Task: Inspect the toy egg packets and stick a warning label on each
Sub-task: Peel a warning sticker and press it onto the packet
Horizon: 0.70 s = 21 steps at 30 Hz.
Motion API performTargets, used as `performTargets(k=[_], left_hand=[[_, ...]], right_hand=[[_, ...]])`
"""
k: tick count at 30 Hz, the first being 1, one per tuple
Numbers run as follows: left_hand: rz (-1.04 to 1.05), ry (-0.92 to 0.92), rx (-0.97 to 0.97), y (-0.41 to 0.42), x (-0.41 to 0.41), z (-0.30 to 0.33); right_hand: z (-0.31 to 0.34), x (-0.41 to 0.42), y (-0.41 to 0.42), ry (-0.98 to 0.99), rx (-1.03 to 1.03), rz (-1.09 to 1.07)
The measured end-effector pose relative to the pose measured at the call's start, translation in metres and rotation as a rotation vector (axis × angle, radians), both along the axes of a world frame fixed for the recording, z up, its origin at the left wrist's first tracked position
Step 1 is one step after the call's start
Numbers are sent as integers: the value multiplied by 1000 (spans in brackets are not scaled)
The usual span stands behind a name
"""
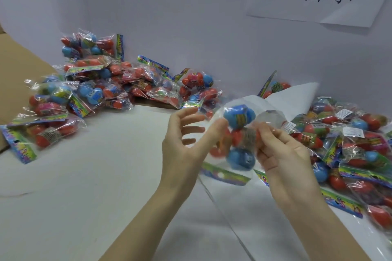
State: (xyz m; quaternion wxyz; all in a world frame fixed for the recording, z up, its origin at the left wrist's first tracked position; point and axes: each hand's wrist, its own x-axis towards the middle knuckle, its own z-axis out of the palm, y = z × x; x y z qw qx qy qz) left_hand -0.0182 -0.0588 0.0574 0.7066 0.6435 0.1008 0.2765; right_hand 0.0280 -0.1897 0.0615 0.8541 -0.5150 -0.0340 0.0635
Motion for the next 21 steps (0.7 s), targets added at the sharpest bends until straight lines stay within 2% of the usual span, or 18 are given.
performTargets(k=[3,6,9,11,15,18,21], left_hand=[[-177,110,-90,2,0,4],[-351,217,-232,5,2,6],[-381,199,-301,14,2,4],[-420,173,-339,21,1,5],[-453,153,-405,22,2,7],[-409,180,-407,16,4,8],[-483,267,-284,13,2,8]], right_hand=[[0,2,1,118,163,11],[3,0,-4,171,228,162],[7,0,-12,61,4,334],[9,1,-14,5,-131,372],[6,4,-10,-67,-288,253],[2,1,-6,-112,-265,188],[-5,2,-3,-133,-206,89]])
